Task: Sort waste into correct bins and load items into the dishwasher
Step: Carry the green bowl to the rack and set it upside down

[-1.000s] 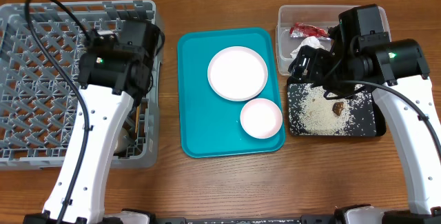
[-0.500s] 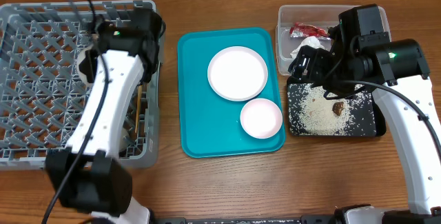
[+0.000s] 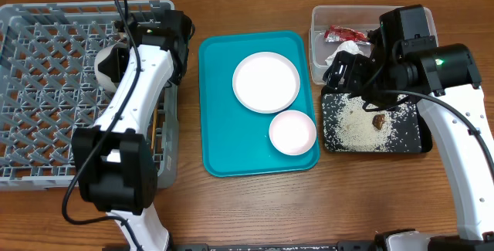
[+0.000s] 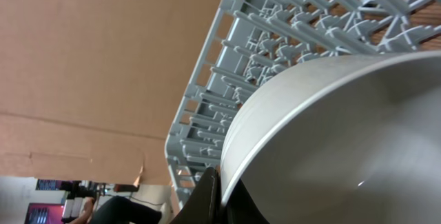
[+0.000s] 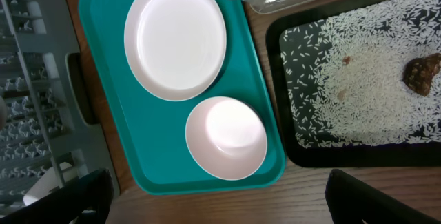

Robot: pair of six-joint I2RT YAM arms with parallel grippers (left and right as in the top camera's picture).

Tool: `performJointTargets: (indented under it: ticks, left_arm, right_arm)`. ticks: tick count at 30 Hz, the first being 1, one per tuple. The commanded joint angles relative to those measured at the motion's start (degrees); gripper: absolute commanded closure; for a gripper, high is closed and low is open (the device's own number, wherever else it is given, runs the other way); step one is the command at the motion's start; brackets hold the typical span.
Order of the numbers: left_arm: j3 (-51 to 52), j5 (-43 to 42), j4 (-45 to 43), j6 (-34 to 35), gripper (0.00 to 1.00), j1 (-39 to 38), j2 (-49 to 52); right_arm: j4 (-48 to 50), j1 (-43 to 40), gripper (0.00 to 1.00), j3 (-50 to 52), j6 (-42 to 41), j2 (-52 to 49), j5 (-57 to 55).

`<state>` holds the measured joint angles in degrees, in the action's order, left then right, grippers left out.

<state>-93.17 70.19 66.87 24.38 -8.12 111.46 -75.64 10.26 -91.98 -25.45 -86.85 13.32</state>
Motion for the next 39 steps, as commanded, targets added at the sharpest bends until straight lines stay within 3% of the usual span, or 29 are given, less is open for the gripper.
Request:
performJointTargets:
  ticks: [1,6,11,29,39]
  left_arm:
    - [-0.7,2.2,-1.7,-1.0,0.96,0.3,1.9]
    - [-0.7,2.2,-6.4,-5.8,0.96,0.3,4.7]
    - [-0.7,1.8,-6.9,-6.2,0.96,-0.3,5.5]
    - [-0.7,-5.2,-1.0,-6.0,0.96,-1.0,5.5]
    - [-0.7,5.1,1.8,-5.9,0.96,-0.4,5.5]
  right_arm:
    - [0.3,0.0,0.0,-0.9,0.3,0.0,0.3]
    - [0.3,0.0,0.0,-0.9,0.3,0.1,0.3]
    - [0.3,0.0,0.0,-0.9,0.3,0.1,0.3]
    - [0.5,0.0,0.0,-0.9,0.3,0.1,0.3]
    - [0.2,0.0,0.0,-0.9,0.3,0.1,0.3]
